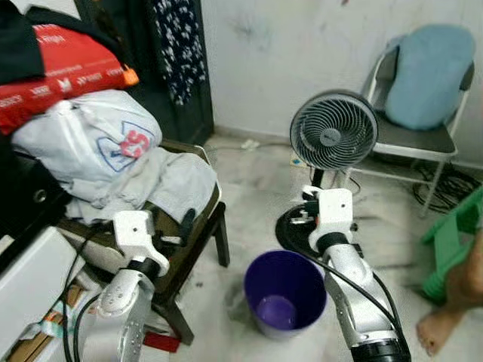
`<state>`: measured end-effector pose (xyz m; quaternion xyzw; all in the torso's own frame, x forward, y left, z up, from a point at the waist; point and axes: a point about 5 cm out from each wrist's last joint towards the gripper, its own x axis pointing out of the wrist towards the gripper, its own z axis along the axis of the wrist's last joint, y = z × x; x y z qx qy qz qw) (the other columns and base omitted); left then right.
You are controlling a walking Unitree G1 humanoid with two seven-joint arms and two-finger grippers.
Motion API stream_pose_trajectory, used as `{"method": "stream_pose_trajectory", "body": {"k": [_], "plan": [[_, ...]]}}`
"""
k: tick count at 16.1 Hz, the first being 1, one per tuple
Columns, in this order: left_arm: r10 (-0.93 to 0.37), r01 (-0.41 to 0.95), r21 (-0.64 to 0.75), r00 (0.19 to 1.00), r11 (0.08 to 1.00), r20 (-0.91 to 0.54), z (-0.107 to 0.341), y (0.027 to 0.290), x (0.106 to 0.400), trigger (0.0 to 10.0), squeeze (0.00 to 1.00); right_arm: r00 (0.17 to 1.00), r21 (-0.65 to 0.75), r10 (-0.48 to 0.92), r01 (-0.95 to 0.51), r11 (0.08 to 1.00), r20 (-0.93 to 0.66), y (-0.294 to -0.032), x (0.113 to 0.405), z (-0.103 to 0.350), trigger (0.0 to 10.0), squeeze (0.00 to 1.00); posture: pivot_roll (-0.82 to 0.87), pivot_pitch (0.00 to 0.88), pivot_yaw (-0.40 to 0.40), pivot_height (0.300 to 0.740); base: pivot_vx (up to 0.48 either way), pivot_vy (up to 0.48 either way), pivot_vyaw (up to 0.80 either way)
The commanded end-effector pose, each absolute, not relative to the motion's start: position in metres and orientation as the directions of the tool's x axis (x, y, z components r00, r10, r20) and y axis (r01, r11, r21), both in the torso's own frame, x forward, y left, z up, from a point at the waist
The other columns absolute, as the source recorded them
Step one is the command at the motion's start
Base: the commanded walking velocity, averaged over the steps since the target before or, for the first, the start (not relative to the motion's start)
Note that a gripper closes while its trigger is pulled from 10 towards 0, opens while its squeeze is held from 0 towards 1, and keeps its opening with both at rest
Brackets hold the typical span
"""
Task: Clean up the room
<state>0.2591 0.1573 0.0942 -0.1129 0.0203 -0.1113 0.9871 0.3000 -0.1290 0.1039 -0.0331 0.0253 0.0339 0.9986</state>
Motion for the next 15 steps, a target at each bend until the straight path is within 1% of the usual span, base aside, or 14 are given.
{"method": "stream_pose_trajectory", "body": {"k": [1,3,4,6,7,8,9,10,12,13,15], "plan": [[-0.246,0.238,-0.217,0.969,0.947,-0.009,0.097,0.16,0.257,10.0,0.0,0.997,-0.065,0.053,-0.057,0.996,-0.059,-0.129,0.303,0.103,10.0,0.0,-0.09,0.021,0.045,0.74,0.0,0.0,0.0],[-0.339,0.331,-0.151,0.94,0.932,-0.033,0.095,0.16,0.246,10.0,0.0,0.987,-0.06,0.023,-0.034,0.998,-0.162,-0.126,0.305,0.085,10.0,0.0,-0.08,0.041,0.047,0.74,0.0,0.0,0.0],[-0.352,0.344,-0.133,0.935,0.929,-0.044,0.094,0.165,0.241,10.0,0.0,0.983,-0.061,-0.001,-0.01,0.998,-0.183,-0.126,0.306,0.079,10.0,0.0,-0.07,0.056,0.051,0.74,0.0,0.0,0.0],[-0.35,0.34,-0.113,0.933,0.934,-0.086,0.09,0.185,0.224,10.0,0.0,0.974,-0.044,-0.02,0.01,0.999,-0.225,-0.125,0.305,0.068,10.0,0.0,-0.03,0.092,0.063,0.74,0.0,0.0,0.0],[-0.344,0.335,-0.085,0.927,0.938,-0.151,0.081,0.199,0.212,10.0,0.0,0.971,-0.054,-0.022,0.009,0.998,-0.24,-0.123,0.306,0.064,10.0,0.0,-0.02,0.102,0.065,0.74,0.0,0.0,0.0],[-0.339,0.33,-0.082,0.925,0.941,-0.169,0.079,0.205,0.206,10.0,0.0,0.967,-0.058,-0.022,0.007,0.998,-0.253,-0.12,0.305,0.061,10.0,0.0,-0.01,0.123,0.071,0.74,0.0,0.0,0.0],[-0.334,0.327,-0.07,0.917,0.943,-0.22,0.078,0.221,0.187,10.0,0.0,0.952,-0.08,-0.018,-0.007,0.997,-0.306,-0.11,0.305,0.051,10.0,0.0,0.01,0.148,0.08,0.74,0.0,0.0,0.0],[-0.33,0.327,-0.053,0.913,0.944,-0.24,0.08,0.227,0.18,10.0,0.0,0.946,-0.1,-0.04,0.008,0.995,-0.322,-0.107,0.307,0.047,10.0,0.0,0.02,0.156,0.082,0.74,0.0,0.0,0.0],[-0.326,0.326,-0.041,0.914,0.945,-0.242,0.085,0.232,0.178,10.0,0.0,0.942,-0.165,-0.097,0.045,0.985,-0.321,-0.111,0.312,0.047,10.0,0.0,0.06,0.175,0.091,0.74,0.0,0.0,0.0],[-0.316,0.319,-0.031,0.917,0.947,-0.243,0.092,0.235,0.178,10.0,0.0,0.939,-0.152,-0.12,0.074,0.986,-0.322,-0.117,0.321,0.048,10.0,0.0,0.08,0.186,0.104,0.74,0.0,0.0,0.0],[-0.314,0.321,-0.02,0.911,0.947,-0.267,0.096,0.242,0.169,10.0,0.0,0.95,-0.139,-0.101,0.062,0.988,-0.297,-0.107,0.326,0.053,10.0,0.0,0.1,0.207,0.13,0.74,0.0,0.0,0.0]]}}
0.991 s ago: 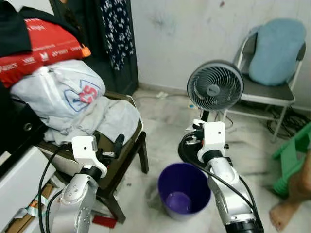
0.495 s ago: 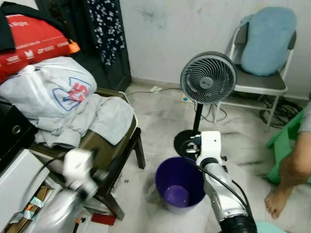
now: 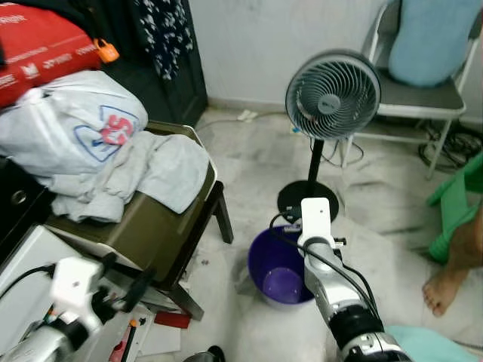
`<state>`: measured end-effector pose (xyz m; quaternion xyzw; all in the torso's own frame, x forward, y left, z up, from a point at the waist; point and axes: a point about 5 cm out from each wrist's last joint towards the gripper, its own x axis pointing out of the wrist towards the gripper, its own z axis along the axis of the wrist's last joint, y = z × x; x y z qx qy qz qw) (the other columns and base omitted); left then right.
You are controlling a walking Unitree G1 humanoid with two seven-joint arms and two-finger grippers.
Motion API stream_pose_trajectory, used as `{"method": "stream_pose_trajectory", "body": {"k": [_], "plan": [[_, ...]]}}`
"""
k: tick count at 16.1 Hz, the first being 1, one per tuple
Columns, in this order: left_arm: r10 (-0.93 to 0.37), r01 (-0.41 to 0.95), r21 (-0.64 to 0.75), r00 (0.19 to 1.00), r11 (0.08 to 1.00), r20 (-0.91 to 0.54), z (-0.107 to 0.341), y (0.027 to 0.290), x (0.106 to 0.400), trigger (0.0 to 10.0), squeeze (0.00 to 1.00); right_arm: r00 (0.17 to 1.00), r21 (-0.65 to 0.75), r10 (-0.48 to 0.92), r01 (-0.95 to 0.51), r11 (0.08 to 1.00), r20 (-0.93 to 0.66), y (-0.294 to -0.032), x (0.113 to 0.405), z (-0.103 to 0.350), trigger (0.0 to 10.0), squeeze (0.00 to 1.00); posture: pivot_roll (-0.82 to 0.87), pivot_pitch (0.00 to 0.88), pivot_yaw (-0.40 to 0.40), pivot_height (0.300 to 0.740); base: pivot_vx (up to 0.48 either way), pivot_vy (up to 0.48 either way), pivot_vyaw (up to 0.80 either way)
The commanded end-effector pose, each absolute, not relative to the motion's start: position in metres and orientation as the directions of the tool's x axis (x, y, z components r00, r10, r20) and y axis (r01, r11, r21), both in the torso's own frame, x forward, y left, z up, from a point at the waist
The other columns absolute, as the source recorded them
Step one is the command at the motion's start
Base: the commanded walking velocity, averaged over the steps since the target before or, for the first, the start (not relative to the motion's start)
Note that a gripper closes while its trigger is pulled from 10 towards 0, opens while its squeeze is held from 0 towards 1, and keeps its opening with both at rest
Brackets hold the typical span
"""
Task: Clean up the room
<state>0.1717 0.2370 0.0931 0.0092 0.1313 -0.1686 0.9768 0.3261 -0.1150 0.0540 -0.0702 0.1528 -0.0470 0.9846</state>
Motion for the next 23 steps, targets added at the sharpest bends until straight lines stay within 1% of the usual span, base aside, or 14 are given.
{"method": "stream_pose_trajectory", "body": {"k": [1,3,5,8,11,12,14,16,20,21,22,23], "plan": [[-0.316,0.325,-0.016,0.906,0.946,-0.28,0.097,0.244,0.166,10.0,0.0,0.957,-0.138,-0.093,0.057,0.989,-0.274,-0.102,0.329,0.058,10.0,0.0,0.1,0.214,0.138,0.74,0.0,0.0,0.0],[-0.318,0.332,-0.006,0.898,0.943,-0.304,0.099,0.25,0.162,10.0,0.0,0.975,-0.138,-0.088,0.06,0.989,-0.205,-0.09,0.335,0.07,10.0,0.0,0.11,0.226,0.156,0.74,0.0,0.0,0.0],[-0.313,0.33,0.002,0.897,0.944,-0.311,0.102,0.252,0.162,10.0,0.0,0.982,-0.101,-0.128,0.115,0.988,-0.14,-0.089,0.344,0.086,10.0,0.0,0.13,0.233,0.17,0.74,0.0,0.0,0.0],[-0.318,0.338,0.004,0.89,0.941,-0.327,0.105,0.253,0.159,10.0,0.0,0.978,-0.107,-0.164,0.15,0.983,-0.129,-0.089,0.346,0.088,10.0,0.0,0.14,0.246,0.184,0.74,0.0,0.0,0.0],[-0.318,0.339,0.004,0.887,0.941,-0.335,0.106,0.253,0.159,10.0,0.0,0.951,-0.145,-0.252,0.227,0.963,-0.181,-0.102,0.344,0.076,10.0,0.0,0.15,0.25,0.187,0.74,0.0,0.0,0.0],[-0.317,0.338,0.005,0.886,0.941,-0.337,0.106,0.254,0.158,10.0,0.0,0.921,-0.174,-0.326,0.292,0.94,-0.215,-0.118,0.342,0.068,10.0,0.0,0.15,0.251,0.188,0.74,0.0,0.0,0.0],[-0.314,0.336,0.007,0.886,0.942,-0.341,0.107,0.254,0.158,10.0,0.0,0.896,-0.211,-0.388,0.345,0.915,-0.217,-0.131,0.34,0.065,10.0,0.0,0.15,0.256,0.189,0.74,0.0,0.0,0.0],[-0.314,0.336,0.006,0.884,0.942,-0.346,0.106,0.255,0.158,10.0,0.0,0.893,-0.206,-0.397,0.356,0.912,-0.214,-0.136,0.338,0.063,10.0,0.0,0.14,0.259,0.191,0.74,0.0,0.0,0.0],[-0.317,0.337,0.002,0.885,0.941,-0.34,0.106,0.252,0.16,10.0,0.0,0.892,-0.198,-0.4,0.361,0.911,-0.212,-0.136,0.339,0.063,10.0,0.0,0.15,0.26,0.192,0.74,0.0,0.0,0.0],[-0.315,0.336,0.003,0.885,0.942,-0.342,0.106,0.252,0.159,10.0,0.0,0.891,-0.197,-0.404,0.367,0.909,-0.206,-0.137,0.339,0.065,10.0,0.45,0.15,0.261,0.194,0.74,0.0,0.0,0.0],[-0.314,0.335,0.004,0.886,0.942,-0.342,0.106,0.253,0.159,10.0,0.0,0.891,-0.195,-0.406,0.369,0.908,-0.204,-0.138,0.34,0.065,10.0,0.65,0.15,0.262,0.195,0.74,0.0,0.0,0.0],[-0.31,0.332,0.006,0.887,0.943,-0.342,0.107,0.254,0.159,10.0,0.0,0.892,-0.186,-0.404,0.37,0.91,-0.203,-0.138,0.34,0.066,10.0,0.95,0.15,0.262,0.194,0.74,0.0,0.0,0.0]]}}
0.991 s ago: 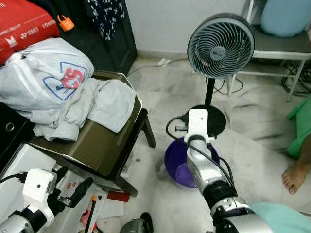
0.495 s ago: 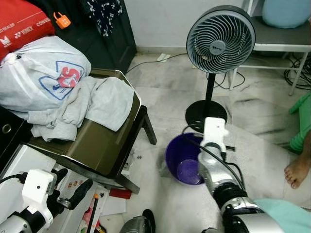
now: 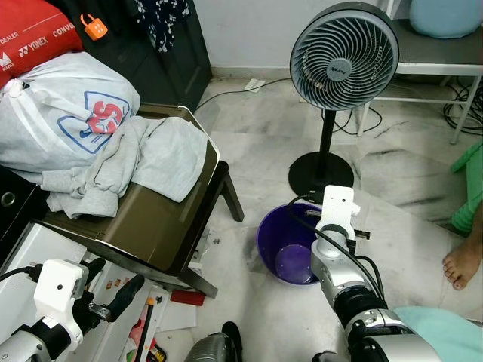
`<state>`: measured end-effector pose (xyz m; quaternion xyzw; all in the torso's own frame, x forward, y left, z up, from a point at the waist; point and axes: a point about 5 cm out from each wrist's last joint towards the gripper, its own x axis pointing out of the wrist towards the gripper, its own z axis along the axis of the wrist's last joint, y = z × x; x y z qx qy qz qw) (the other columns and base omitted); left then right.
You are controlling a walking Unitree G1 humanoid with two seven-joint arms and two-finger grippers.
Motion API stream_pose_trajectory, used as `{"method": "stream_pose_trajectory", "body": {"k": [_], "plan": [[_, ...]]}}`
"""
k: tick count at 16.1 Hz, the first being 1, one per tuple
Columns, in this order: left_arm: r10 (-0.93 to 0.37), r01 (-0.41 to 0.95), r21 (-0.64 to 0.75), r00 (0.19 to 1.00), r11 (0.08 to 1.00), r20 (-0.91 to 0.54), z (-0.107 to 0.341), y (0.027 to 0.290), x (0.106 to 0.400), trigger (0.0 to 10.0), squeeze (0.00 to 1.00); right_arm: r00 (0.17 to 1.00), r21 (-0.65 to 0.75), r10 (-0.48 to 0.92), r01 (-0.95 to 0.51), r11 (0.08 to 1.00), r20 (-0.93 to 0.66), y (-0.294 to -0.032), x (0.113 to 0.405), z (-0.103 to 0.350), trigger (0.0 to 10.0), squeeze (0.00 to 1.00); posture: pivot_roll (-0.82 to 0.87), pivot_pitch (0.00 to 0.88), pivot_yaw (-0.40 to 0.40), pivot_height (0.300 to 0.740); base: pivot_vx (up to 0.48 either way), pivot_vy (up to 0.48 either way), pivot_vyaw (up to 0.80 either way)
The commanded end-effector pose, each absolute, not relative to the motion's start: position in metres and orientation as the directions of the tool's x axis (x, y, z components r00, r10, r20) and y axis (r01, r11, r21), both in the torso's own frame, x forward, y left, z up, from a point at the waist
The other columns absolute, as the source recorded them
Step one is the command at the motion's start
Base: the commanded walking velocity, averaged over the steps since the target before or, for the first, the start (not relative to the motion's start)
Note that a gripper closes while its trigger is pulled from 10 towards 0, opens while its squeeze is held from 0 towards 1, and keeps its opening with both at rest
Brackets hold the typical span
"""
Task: Clean up the room
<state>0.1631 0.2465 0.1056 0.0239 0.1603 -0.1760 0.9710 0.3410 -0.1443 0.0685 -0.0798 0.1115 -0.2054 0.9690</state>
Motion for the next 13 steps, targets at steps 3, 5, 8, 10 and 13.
{"method": "stream_pose_trajectory", "body": {"k": [3,5,8,10,13], "plan": [[-0.306,0.329,0.009,0.888,0.944,-0.342,0.107,0.255,0.159,10.0,0.0,0.9,-0.169,-0.395,0.367,0.915,-0.183,-0.139,0.342,0.07,10.0,1.0,0.15,0.265,0.196,0.74,0.0,0.0,0.0],[-0.306,0.329,0.009,0.888,0.944,-0.342,0.107,0.254,0.159,10.0,0.0,0.919,-0.142,-0.36,0.34,0.93,-0.16,-0.135,0.345,0.075,10.0,1.0,0.15,0.265,0.196,0.74,0.0,0.0,0.0],[-0.303,0.325,0.011,0.891,0.946,-0.338,0.107,0.254,0.16,10.0,0.0,0.93,-0.146,-0.351,0.335,0.931,-0.104,-0.132,0.35,0.086,10.0,1.0,0.15,0.266,0.195,0.74,0.0,0.0,0.0],[-0.301,0.323,0.013,0.893,0.946,-0.336,0.107,0.254,0.16,10.0,0.0,0.936,-0.13,-0.341,0.329,0.935,-0.085,-0.13,0.353,0.091,10.0,1.0,0.15,0.265,0.194,0.74,0.0,0.0,0.0],[-0.295,0.316,0.013,0.898,0.949,-0.326,0.105,0.252,0.166,10.0,0.0,0.957,-0.083,-0.283,0.278,0.957,-0.062,-0.121,0.356,0.099,10.0,1.0,0.14,0.245,0.181,0.74,0.0,0.0,0.0]]}}
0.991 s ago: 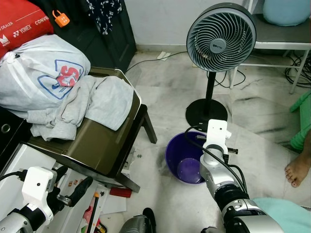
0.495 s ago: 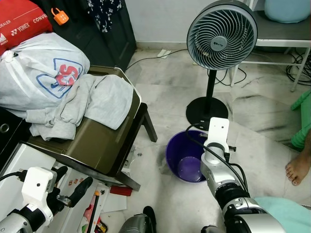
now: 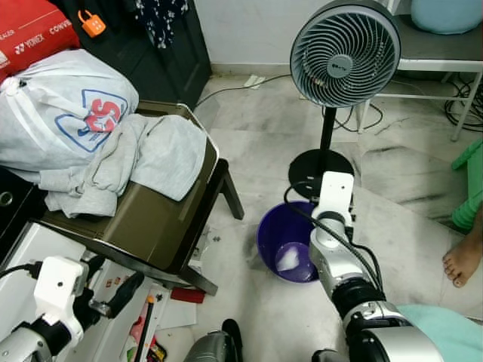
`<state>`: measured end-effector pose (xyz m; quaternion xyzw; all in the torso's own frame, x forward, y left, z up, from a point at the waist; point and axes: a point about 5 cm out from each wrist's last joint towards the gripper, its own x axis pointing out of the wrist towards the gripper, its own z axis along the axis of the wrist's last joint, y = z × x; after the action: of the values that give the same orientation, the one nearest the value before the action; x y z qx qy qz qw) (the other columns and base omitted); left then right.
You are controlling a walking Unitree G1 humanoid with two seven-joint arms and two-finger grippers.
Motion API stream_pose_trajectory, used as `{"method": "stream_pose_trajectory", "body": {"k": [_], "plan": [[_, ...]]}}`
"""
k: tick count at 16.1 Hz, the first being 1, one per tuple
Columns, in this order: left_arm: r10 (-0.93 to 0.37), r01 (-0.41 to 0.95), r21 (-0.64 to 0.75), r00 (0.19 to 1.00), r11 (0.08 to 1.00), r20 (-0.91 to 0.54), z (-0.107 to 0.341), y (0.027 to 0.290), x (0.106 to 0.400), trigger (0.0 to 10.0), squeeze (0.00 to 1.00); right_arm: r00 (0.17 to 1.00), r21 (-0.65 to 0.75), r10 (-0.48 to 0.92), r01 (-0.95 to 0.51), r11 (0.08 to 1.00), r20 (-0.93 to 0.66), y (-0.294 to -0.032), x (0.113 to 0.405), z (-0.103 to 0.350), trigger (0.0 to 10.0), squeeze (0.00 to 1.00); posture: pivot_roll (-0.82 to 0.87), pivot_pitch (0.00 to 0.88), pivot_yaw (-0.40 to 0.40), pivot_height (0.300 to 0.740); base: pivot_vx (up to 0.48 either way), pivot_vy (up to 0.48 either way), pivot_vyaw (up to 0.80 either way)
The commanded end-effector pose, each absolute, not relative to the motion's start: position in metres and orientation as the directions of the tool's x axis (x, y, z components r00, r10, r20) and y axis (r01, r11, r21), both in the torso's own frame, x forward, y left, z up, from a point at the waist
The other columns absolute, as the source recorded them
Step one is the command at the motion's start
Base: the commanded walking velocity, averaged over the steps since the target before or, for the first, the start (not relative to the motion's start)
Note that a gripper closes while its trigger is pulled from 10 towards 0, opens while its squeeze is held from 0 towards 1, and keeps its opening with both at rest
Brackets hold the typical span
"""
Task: Clean up the room
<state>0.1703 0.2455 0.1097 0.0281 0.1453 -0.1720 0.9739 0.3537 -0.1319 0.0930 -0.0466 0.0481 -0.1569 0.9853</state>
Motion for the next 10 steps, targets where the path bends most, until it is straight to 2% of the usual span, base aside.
{"method": "stream_pose_trajectory", "body": {"k": [1,5,6,8,10], "plan": [[-0.295,0.314,0.007,0.902,0.949,-0.316,0.103,0.249,0.171,10.0,0.0,0.961,-0.063,-0.264,0.26,0.964,-0.082,-0.12,0.353,0.095,10.0,1.0,0.12,0.228,0.17,0.74,0.0,0.0,0.0],[-0.309,0.313,-0.019,0.924,0.949,-0.223,0.103,0.225,0.2,10.0,0.0,0.963,-0.012,-0.175,0.176,0.984,-0.206,-0.118,0.324,0.066,10.0,1.0,0.04,0.162,0.135,0.74,0.0,0.0,0.0],[-0.309,0.313,-0.02,0.927,0.95,-0.213,0.103,0.223,0.204,10.0,0.0,0.964,-0.012,-0.16,0.161,0.987,-0.21,-0.118,0.32,0.064,10.0,1.0,0.02,0.146,0.129,0.74,0.0,0.0,0.0],[-0.31,0.307,-0.042,0.938,0.951,-0.156,0.103,0.21,0.221,10.0,0.0,0.978,-0.022,-0.067,0.063,0.998,-0.195,-0.117,0.294,0.062,10.0,1.0,-0.03,0.108,0.115,0.74,0.0,0.0,0.0],[-0.321,0.316,-0.062,0.94,0.947,-0.114,0.102,0.195,0.235,10.0,0.0,0.986,-0.084,-0.03,0.016,0.996,-0.167,-0.128,0.282,0.067,10.0,1.0,-0.07,0.073,0.105,0.74,0.0,0.0,0.0]]}}
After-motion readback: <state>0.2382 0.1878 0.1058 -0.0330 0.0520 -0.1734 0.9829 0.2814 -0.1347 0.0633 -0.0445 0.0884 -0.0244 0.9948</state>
